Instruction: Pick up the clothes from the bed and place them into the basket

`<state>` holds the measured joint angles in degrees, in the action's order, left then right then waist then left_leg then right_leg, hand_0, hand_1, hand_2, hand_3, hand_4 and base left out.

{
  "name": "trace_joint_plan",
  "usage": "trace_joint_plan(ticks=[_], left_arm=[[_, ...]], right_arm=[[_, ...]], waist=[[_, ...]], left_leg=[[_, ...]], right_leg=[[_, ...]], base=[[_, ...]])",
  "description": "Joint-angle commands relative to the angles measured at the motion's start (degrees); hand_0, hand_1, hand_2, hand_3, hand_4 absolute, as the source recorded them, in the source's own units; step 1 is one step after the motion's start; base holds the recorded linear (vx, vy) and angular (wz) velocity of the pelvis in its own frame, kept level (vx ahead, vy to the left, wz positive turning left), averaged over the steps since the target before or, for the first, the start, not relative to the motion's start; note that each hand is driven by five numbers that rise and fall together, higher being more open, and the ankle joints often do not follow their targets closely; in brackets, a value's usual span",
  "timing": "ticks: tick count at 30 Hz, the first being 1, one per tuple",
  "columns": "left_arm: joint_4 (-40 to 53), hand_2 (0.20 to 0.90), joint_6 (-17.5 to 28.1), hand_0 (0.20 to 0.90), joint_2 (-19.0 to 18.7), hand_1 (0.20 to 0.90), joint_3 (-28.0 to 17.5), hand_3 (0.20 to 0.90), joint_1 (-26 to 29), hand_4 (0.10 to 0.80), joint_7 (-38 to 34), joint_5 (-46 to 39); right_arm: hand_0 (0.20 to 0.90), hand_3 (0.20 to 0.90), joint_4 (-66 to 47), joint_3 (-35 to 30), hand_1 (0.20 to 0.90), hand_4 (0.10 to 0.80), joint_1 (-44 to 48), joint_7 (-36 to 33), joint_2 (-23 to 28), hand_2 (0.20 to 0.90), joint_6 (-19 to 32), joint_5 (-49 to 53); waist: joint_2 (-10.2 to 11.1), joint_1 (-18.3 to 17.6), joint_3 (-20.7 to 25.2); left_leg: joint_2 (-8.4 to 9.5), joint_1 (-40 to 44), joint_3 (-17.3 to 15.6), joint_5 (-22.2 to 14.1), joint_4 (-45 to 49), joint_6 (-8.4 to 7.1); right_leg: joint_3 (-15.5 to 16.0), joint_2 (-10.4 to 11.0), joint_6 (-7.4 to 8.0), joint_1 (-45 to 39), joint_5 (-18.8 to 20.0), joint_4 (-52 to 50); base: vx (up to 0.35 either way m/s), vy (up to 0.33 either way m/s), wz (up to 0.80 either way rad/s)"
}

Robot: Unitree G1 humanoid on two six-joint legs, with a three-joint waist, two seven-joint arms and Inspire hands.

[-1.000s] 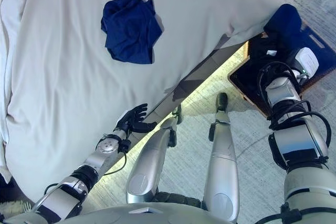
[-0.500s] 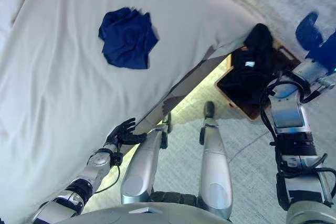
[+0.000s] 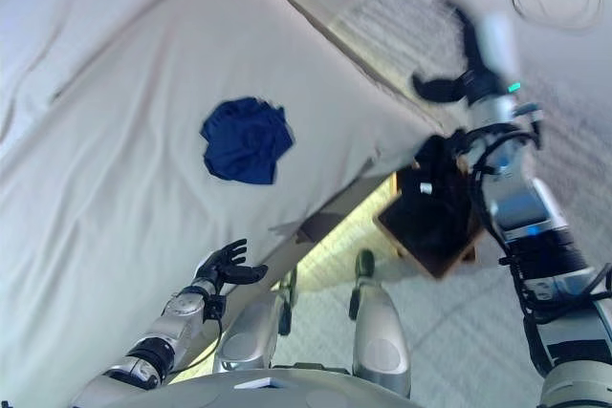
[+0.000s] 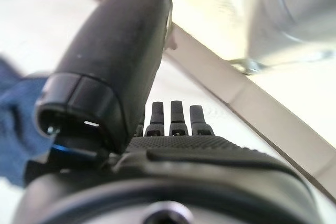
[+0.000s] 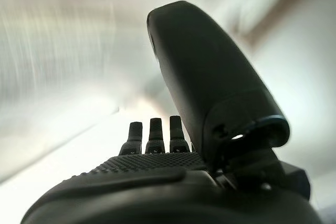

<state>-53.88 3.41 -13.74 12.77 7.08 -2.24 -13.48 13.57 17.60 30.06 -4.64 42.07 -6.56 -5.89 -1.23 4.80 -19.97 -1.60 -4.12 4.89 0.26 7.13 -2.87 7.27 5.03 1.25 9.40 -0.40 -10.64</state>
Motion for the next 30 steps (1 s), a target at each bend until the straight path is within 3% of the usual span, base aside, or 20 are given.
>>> trace_joint_plan(ticks=[1,8,16,20,25,30], left_arm=[[-2.2,0.900,0.8,0.900,-3.0,0.900,0.4,0.900,-5.6,0.800,-0.4,1.4],[-6.7,0.900,-1.4,0.900,-5.4,0.900,1.0,0.900,-5.2,0.800,0.4,2.2],[-6.2,0.900,0.1,0.900,-9.4,0.900,0.9,0.900,-3.3,0.800,0.7,0.2],[-4.4,0.900,1.5,0.900,-10.3,0.900,1.1,0.900,-1.4,0.800,1.4,-1.6],[-0.6,0.900,3.2,0.900,-10.5,0.900,1.8,0.900,1.0,0.800,0.6,-5.3],[1.9,0.900,3.8,0.900,-10.1,0.900,1.9,0.900,1.5,0.800,-0.2,-7.5]], right_arm=[[0.900,0.900,2.7,0.5,0.900,0.800,8.1,-0.4,-1.8,0.900,3.7,-5.3],[0.900,0.900,21.6,6.3,0.900,0.800,18.0,-8.0,-5.3,0.900,-0.9,-8.6],[0.900,0.900,34.8,11.2,0.900,0.800,26.9,-13.3,-9.1,0.900,-1.3,-7.7],[0.900,0.900,41.7,12.5,0.900,0.800,30.4,-11.8,-11.4,0.900,-3.6,-8.3],[0.900,0.900,51.4,17.2,0.900,0.800,34.7,-5.0,-12.9,0.900,-10.4,-10.8],[0.900,0.900,55.3,17.0,0.900,0.800,38.2,0.7,-13.3,0.900,-14.4,-10.9]], waist=[[4.5,3.4,6.9],[4.8,10.2,4.6],[5.5,16.5,-1.0],[5.6,19.7,-3.7],[5.5,22.7,-7.4],[5.0,24.5,-9.8]], left_leg=[[3.87,-1.0,1.2,-2.9,3.3,1.04],[5.60,-1.3,5.5,-2.5,2.1,2.35],[7.49,-6.2,9.9,-1.1,2.1,3.78],[7.97,-9.5,11.1,-0.2,1.4,3.85],[8.33,-14.2,12.5,1.9,1.0,3.71],[8.77,-17.8,13.8,3.6,0.7,3.34]], right_leg=[[2.6,-0.2,-0.54,-8.8,-0.1,6.2],[7.2,2.0,0.81,-10.1,-0.2,5.1],[11.0,3.8,3.15,-8.6,2.2,5.6],[12.4,4.4,3.79,-7.3,3.2,6.1],[14.4,4.6,4.48,-4.4,3.5,5.6],[16.0,4.7,4.91,-1.4,3.8,5.1]], base=[[0.180,0.224,0.44],[0.072,0.157,0.51],[-0.039,0.049,0.49],[-0.045,0.047,0.34],[-0.040,0.035,0.27],[-0.023,0.032,0.20]])
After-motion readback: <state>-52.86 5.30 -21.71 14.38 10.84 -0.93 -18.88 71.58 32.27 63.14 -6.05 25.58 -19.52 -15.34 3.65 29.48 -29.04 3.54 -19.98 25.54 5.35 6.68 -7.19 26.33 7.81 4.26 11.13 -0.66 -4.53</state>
